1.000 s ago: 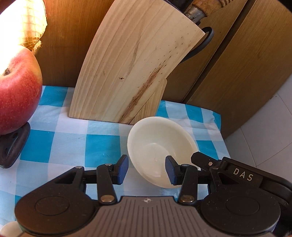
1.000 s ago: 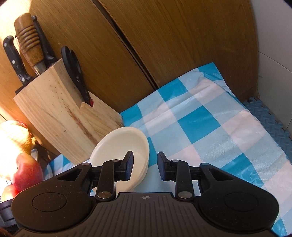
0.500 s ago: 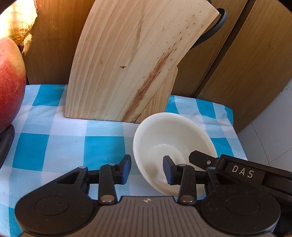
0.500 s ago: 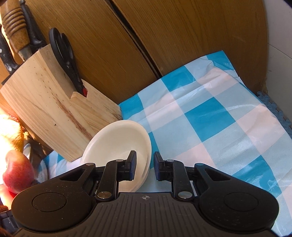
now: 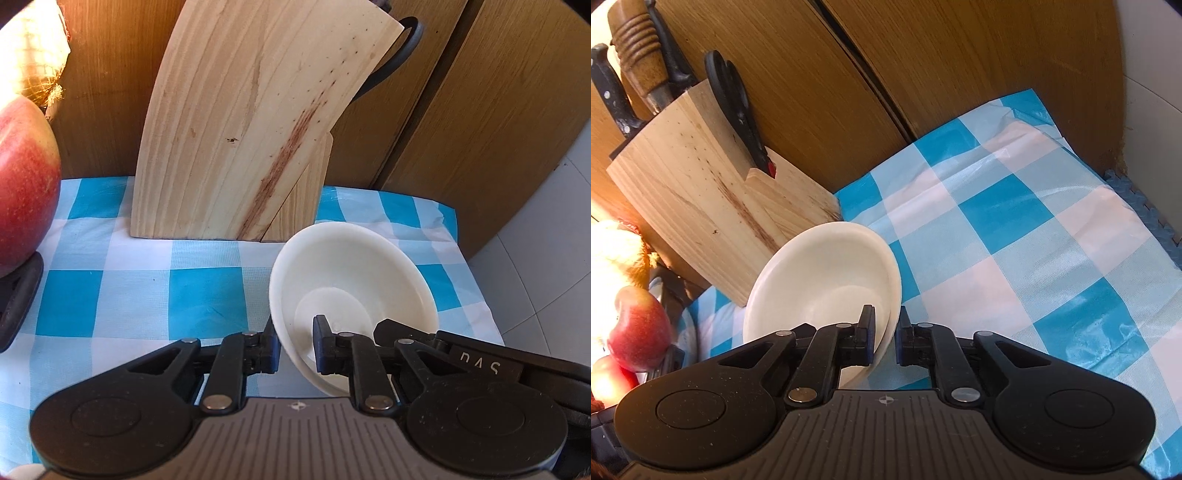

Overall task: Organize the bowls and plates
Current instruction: 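Grasp the cream bowl rim with both grippers and lift it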

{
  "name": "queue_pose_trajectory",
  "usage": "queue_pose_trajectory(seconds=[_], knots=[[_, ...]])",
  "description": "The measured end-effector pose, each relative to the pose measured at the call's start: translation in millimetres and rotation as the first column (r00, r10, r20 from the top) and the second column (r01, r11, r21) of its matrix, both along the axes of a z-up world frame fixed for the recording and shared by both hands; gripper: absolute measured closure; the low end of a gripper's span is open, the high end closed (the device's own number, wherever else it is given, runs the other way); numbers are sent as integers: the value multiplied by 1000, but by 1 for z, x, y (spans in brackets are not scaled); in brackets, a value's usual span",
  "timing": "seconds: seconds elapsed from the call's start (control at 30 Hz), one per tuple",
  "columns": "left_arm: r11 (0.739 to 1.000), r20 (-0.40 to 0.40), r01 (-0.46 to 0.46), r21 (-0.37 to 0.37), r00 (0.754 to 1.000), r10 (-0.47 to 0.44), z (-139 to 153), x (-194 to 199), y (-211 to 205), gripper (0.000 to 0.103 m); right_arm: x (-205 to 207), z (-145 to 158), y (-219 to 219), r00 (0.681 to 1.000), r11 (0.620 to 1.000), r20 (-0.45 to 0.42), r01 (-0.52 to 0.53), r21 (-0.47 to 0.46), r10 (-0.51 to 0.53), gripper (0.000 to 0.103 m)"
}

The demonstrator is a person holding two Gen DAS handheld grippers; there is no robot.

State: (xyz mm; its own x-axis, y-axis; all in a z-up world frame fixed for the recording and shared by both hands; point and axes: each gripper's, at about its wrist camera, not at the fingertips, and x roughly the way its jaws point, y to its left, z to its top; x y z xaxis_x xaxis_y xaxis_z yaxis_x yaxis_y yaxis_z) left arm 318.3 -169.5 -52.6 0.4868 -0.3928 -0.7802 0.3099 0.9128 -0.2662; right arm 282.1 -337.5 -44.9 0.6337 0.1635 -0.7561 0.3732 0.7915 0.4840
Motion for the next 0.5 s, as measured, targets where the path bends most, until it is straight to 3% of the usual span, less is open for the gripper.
queue_pose_trajectory(seconds=[0.5], knots=[[998,89,-9,65,996,3,40,-41,17,90,-38,26,18,998,999,49,-33,42,31,87]])
